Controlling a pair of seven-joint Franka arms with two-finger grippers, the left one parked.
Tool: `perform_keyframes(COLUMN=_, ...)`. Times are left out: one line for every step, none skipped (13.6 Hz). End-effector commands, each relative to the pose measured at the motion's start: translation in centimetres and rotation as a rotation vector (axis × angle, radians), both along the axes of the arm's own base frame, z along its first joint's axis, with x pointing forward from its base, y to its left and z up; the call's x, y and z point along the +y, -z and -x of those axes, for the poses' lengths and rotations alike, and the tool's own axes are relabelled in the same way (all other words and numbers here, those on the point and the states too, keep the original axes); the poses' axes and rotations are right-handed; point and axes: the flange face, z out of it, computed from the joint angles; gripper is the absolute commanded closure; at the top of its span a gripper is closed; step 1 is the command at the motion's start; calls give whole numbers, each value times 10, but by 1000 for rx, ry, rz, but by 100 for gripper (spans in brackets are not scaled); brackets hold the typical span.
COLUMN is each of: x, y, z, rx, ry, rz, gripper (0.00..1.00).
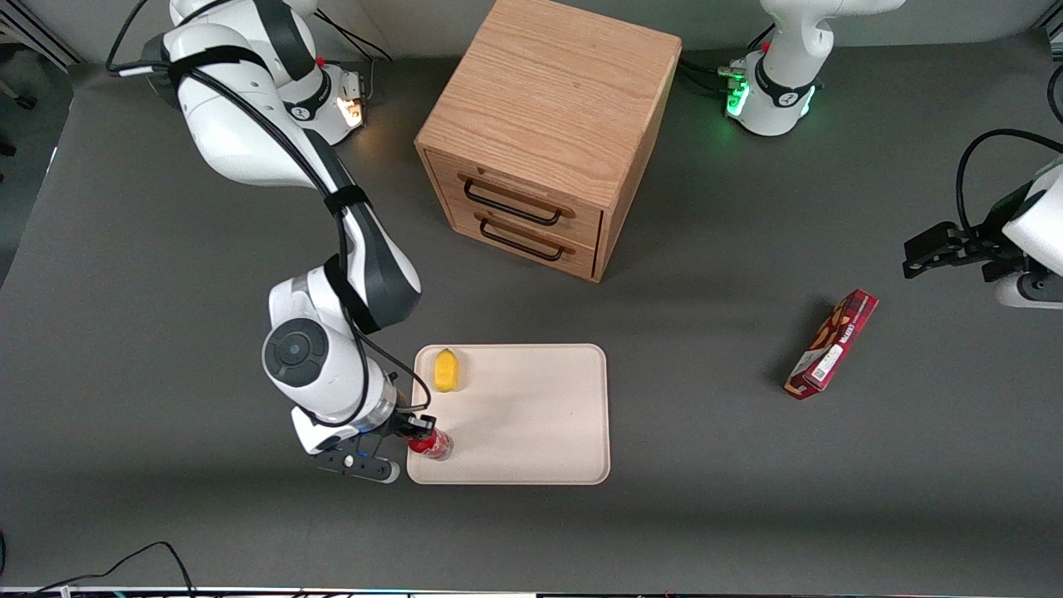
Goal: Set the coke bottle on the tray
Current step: 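Lower the bottle onto the tray's edge beside the lemon, then open the right gripper and withdraw it up from the bottle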
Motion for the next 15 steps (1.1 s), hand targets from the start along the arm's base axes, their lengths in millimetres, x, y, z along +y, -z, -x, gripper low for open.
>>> perform_keyframes(x=4, y=0, z=-4, rx=-36, ry=5, rz=59, gripper=65)
perform_keyframes(x=4, y=3, z=-3, rx=-33, ry=2, rz=65, gripper=34)
perform_keyframes(x=8, y=4, z=-1, rx=-32, ry=-8, rz=69, gripper=0)
perform_keyframes(x=8, y=-2, z=-1, rx=-42, ry=-10, rz=74, gripper=0)
perform_keyframes(x=6, y=-9, z=-1, rx=-42, ry=-6, rz=71, gripper=0)
perform_keyframes(x=2, y=-12, z=1, rx=-31, ry=-1, rz=75, gripper=0)
perform_keyframes(x=-2, y=-23, z=6, rx=-20, ry=2, rz=76, gripper=0)
perform_keyframes(x=-6, y=-34, z=14, rx=-1, ry=-4, rz=81, gripper=0)
perform_keyframes(x=-16, y=-57, z=27, rx=29, ry=0, rz=88, gripper=0)
perform_keyframes(x=-36, y=-74, z=41, rx=67, ry=1, rz=95, gripper=0)
perform_keyframes(x=-51, y=-95, z=56, rx=75, ry=-25, rz=89, gripper=0)
perform_keyframes(x=-75, y=-113, z=69, rx=84, ry=-37, rz=82, gripper=0)
perform_keyframes(x=-96, y=-126, z=85, rx=96, ry=-68, rz=80, gripper=0)
perform_keyframes(x=-123, y=-140, z=107, rx=104, ry=-94, rz=82, gripper=0)
perform_keyframes(x=-147, y=-155, z=131, rx=106, ry=-107, rz=85, gripper=0)
